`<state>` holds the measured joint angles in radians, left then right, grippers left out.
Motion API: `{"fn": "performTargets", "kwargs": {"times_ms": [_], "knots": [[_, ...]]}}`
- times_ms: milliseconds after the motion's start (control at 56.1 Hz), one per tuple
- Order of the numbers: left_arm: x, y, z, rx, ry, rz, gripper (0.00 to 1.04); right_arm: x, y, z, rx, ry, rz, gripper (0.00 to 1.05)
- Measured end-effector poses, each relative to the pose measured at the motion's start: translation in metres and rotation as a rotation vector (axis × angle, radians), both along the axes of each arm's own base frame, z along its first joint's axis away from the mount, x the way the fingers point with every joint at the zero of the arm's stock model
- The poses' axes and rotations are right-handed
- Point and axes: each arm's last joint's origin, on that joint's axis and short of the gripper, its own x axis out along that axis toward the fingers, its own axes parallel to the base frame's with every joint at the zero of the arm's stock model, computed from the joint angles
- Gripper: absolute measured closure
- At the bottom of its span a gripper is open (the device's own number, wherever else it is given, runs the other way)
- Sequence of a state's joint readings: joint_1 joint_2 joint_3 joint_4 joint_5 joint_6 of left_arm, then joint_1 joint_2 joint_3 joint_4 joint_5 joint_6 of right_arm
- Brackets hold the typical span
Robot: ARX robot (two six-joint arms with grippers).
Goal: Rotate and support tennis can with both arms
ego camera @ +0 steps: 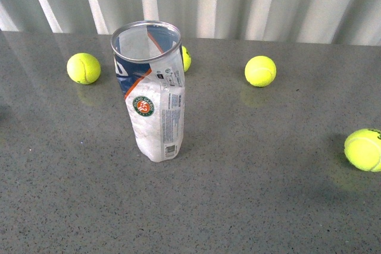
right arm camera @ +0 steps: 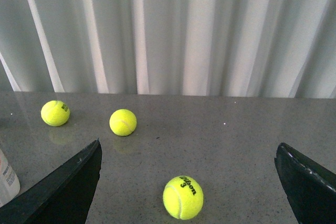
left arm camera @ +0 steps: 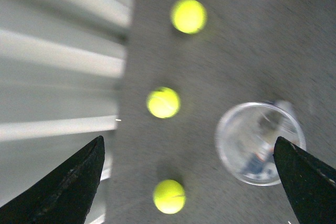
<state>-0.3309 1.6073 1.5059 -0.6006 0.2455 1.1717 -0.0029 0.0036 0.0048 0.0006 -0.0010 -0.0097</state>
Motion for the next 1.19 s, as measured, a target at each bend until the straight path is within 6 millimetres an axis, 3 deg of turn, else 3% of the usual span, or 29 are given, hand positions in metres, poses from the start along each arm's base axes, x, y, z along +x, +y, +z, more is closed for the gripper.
{"fn": "performTargets", "kwargs": {"times_ms": [53, 125, 303, 356, 428, 481, 695, 784, 1194], "knots": [[-0.006, 0.029, 0.029, -0.144, -0.115, 0.100, 0.07, 0.000, 0.000, 0.000, 0.000, 0.000, 0.000, 0.07], [-0.023, 0.061, 0.043, -0.307, -0.164, 0.196, 0.07, 0.000, 0.000, 0.000, 0.000, 0.000, 0.000, 0.07], [-0.065, 0.108, 0.011, -0.464, -0.134, 0.387, 0.08, 0.000, 0.000, 0.000, 0.000, 0.000, 0.000, 0.07], [-0.080, 0.116, -0.005, -0.630, -0.308, 0.675, 0.22, 0.000, 0.000, 0.000, 0.000, 0.000, -0.001, 0.07], [-0.111, 0.120, -0.032, -0.931, -0.392, 0.836, 0.39, 0.000, 0.000, 0.000, 0.000, 0.000, 0.000, 0.07], [-0.127, 0.121, -0.052, -1.027, -0.378, 0.862, 0.52, 0.000, 0.000, 0.000, 0.000, 0.000, 0.000, 0.07], [-0.149, 0.121, -0.101, -1.089, -0.298, 0.907, 0.88, 0.000, 0.000, 0.000, 0.000, 0.000, -0.001, 0.07], [-0.159, 0.121, -0.111, -1.104, -0.298, 0.906, 1.01, 0.000, 0.000, 0.000, 0.000, 0.000, 0.000, 0.07], [-0.188, 0.121, -0.145, -1.116, -0.304, 0.904, 1.01, 0.000, 0.000, 0.000, 0.000, 0.000, 0.000, 0.07]]}}
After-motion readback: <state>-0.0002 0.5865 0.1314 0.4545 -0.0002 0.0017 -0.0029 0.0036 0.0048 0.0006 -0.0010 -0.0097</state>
